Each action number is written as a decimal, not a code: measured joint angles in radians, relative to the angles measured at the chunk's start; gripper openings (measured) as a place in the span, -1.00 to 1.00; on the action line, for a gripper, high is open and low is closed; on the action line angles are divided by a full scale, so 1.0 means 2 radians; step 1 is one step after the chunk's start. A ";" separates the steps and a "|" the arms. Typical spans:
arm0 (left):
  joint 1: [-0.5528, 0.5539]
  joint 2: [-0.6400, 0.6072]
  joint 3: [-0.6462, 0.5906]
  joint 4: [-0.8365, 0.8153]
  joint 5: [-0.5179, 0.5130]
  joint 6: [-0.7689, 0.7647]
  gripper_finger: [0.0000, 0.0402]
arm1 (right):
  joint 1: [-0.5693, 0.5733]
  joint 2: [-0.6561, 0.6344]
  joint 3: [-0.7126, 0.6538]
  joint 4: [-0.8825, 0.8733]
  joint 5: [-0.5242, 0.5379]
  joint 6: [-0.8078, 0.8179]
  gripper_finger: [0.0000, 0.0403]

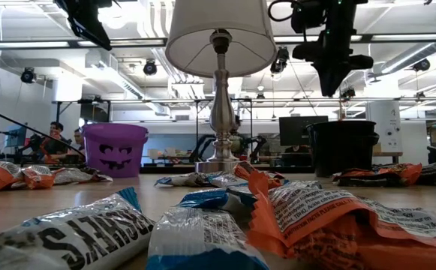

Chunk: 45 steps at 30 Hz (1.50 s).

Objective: Organize candy in baskets
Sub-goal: Put the white chocolate bar into the orange bucket

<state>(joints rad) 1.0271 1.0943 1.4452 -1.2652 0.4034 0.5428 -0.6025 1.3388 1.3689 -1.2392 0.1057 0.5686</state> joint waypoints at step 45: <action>0.000 0.000 0.000 0.032 -0.002 -0.029 -0.33 | 0.000 0.001 -0.001 0.087 0.036 -0.060 -0.62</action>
<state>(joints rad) 1.0274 1.0946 1.4452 -1.2007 0.3992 0.4843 -0.6029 1.3407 1.3676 -1.0651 0.1777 0.4484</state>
